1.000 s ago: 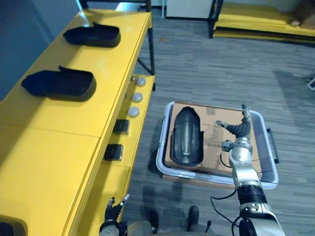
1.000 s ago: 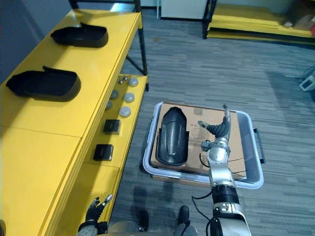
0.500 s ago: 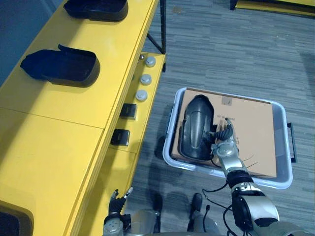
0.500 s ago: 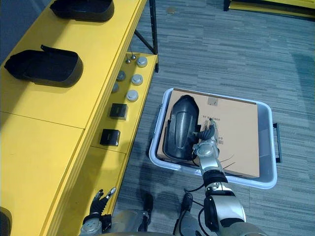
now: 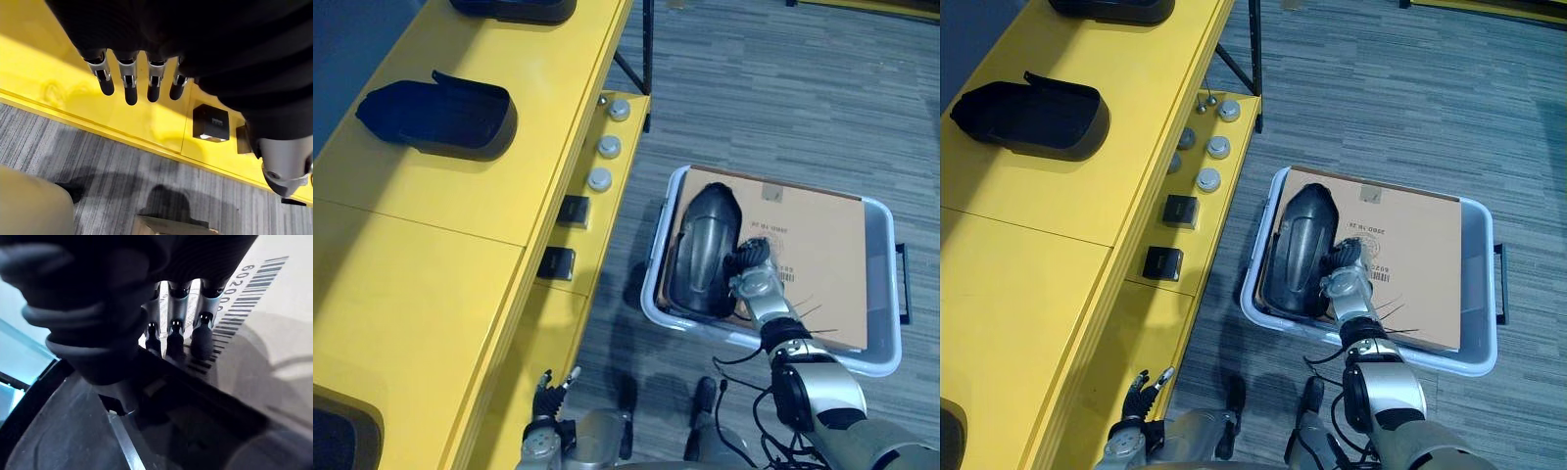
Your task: Walk over and take plastic housings, then place them on the shelf
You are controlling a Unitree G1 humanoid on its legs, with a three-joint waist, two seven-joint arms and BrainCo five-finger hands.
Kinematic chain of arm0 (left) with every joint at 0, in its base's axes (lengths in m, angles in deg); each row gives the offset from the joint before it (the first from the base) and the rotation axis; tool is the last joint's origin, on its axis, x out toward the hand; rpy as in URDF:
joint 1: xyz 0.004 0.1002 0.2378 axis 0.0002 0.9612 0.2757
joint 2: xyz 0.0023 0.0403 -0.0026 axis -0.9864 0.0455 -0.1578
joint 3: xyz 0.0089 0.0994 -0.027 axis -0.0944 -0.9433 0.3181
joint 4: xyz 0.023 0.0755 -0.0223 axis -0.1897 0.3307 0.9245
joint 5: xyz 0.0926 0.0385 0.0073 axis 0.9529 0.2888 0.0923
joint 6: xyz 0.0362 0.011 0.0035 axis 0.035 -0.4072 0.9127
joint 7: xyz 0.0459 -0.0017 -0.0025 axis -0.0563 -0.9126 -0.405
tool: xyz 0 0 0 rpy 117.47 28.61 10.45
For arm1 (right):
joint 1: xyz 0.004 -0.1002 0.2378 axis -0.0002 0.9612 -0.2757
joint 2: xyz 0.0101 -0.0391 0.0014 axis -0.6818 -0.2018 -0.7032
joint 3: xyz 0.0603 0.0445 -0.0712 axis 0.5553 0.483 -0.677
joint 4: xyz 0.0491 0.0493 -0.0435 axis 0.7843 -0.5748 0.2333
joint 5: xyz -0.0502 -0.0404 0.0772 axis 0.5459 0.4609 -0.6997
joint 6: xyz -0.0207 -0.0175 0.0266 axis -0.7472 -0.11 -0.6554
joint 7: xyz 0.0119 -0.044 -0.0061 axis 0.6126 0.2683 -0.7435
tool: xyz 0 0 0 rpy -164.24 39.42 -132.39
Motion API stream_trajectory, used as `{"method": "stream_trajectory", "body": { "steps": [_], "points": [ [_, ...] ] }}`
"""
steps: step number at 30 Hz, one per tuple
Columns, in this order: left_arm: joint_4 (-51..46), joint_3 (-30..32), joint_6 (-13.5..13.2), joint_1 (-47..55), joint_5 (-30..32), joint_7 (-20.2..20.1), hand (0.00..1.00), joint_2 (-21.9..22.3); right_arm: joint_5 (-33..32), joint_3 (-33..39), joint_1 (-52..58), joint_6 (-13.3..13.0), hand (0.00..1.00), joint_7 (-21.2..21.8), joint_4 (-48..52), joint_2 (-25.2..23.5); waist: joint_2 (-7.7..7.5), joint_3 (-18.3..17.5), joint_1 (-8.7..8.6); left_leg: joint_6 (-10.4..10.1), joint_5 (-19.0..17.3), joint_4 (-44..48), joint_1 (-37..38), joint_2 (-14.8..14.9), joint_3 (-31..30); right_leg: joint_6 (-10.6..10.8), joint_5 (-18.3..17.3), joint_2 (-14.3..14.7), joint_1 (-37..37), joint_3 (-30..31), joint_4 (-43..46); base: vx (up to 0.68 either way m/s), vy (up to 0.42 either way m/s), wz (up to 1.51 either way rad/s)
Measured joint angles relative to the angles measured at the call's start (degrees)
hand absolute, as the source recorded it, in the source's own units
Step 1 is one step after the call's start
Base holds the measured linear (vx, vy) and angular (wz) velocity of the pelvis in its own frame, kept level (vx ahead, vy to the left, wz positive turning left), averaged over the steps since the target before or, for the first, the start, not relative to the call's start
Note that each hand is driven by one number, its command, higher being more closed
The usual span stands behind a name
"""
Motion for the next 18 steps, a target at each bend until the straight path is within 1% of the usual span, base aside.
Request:
{"method": "stream_trajectory", "body": {
  "steps": [4,8,11,13,14,18],
  "points": [
    [-0.04,-0.04,0.06,0.0,-0.2,0.02,0.0,0.02,0.0,-0.94,0.78,0.01,1.0,0.04,1.74,-0.02,-0.05,0.03,-0.13,0.0,0.0,-0.98,1.81,0.0,0.69,0.0,0.0,-0.02,0.95,0.79,-0.02,0.0,0.016,-0.11],
    [-0.06,-0.21,0.13,0.04,-0.41,-0.06,0.0,0.01,0.0,-0.59,5.21,0.04,1.0,-0.14,8.81,0.23,-0.11,-0.01,-0.53,-0.03,-0.02,-1.44,3.32,-0.03,0.76,0.01,0.01,-0.06,2.1,1.03,-0.01,0.0,0.003,-0.01],
    [-1.83,-0.53,0.58,0.8,-0.42,-0.12,0.0,0.02,0.02,0.05,7.45,0.04,1.0,-0.3,15.3,0.0,-0.14,-0.04,-1.69,-0.03,-0.02,-1.52,3.49,-0.11,0.75,0.38,0.25,-0.17,2.21,1.15,-0.01,0.0,0.0,0.0],
    [-6.42,-1.65,1.05,1.74,-0.4,-0.23,0.0,0.25,0.08,1.4,10.39,-0.03,1.0,-1.44,22.61,-0.01,-0.12,-0.1,-1.81,-0.03,-0.02,-1.51,4.07,-0.13,0.83,0.53,0.35,-0.22,2.71,1.23,-0.01,0.0,0.0,0.0],
    [-7.95,-2.07,1.08,1.95,-0.41,-0.24,0.0,0.36,0.09,1.78,11.06,-0.04,1.0,-1.7,24.17,0.03,-0.12,-0.1,-1.86,-0.03,-0.02,-1.51,4.38,-0.13,0.78,0.54,0.35,-0.22,3.05,1.22,-0.04,0.0,0.0,0.0],
    [-20.6,-5.28,0.89,2.24,-0.36,-0.28,0.0,0.42,1.83,2.64,14.28,-0.42,1.0,-4.11,32.7,0.03,-0.29,-1.54,-2.35,-0.03,-0.02,-1.27,4.67,-0.21,0.7,0.54,0.34,-0.36,3.48,1.23,-0.13,-0.01,-0.002,0.0]
  ]
}}
